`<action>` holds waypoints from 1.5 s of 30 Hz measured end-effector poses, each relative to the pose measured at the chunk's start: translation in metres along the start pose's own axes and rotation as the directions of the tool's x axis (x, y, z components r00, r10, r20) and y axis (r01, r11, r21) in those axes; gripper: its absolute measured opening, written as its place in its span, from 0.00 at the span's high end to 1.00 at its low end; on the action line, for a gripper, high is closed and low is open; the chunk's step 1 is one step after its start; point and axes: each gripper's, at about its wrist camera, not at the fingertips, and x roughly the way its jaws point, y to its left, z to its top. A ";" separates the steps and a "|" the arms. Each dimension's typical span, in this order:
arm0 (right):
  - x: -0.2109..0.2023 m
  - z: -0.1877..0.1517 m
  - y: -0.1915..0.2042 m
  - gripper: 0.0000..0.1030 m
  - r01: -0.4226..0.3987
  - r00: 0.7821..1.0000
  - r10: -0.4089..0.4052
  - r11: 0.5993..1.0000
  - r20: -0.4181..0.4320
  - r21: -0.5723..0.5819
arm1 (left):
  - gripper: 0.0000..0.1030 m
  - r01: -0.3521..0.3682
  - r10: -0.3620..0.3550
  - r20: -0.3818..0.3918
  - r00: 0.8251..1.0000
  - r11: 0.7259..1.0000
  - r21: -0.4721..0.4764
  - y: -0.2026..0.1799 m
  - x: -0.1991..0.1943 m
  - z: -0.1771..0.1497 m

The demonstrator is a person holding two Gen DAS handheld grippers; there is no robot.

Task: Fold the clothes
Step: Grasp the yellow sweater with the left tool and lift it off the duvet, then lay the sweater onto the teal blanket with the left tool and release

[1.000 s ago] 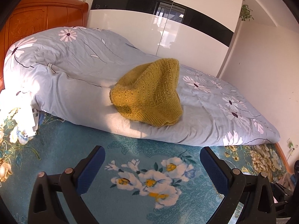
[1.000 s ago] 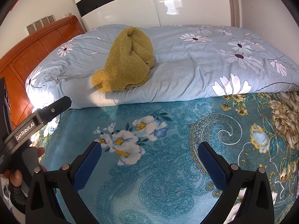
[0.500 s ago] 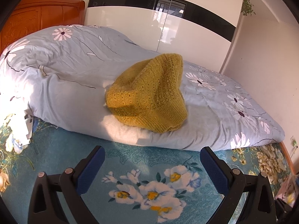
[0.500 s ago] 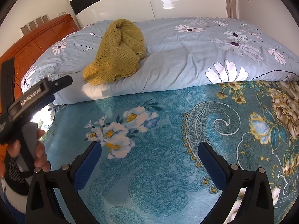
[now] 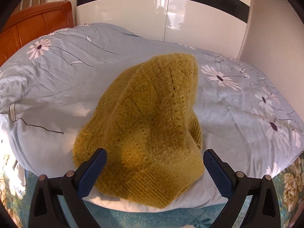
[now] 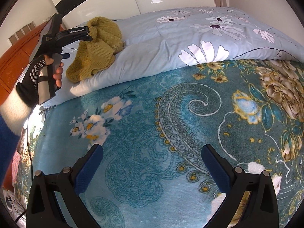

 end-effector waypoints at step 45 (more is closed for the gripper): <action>-0.111 -0.137 -0.047 0.00 -0.004 0.996 -0.016 0.971 0.082 0.239 | 0.87 0.716 -0.690 -0.192 0.698 0.673 0.185 -0.033 -0.320 -0.326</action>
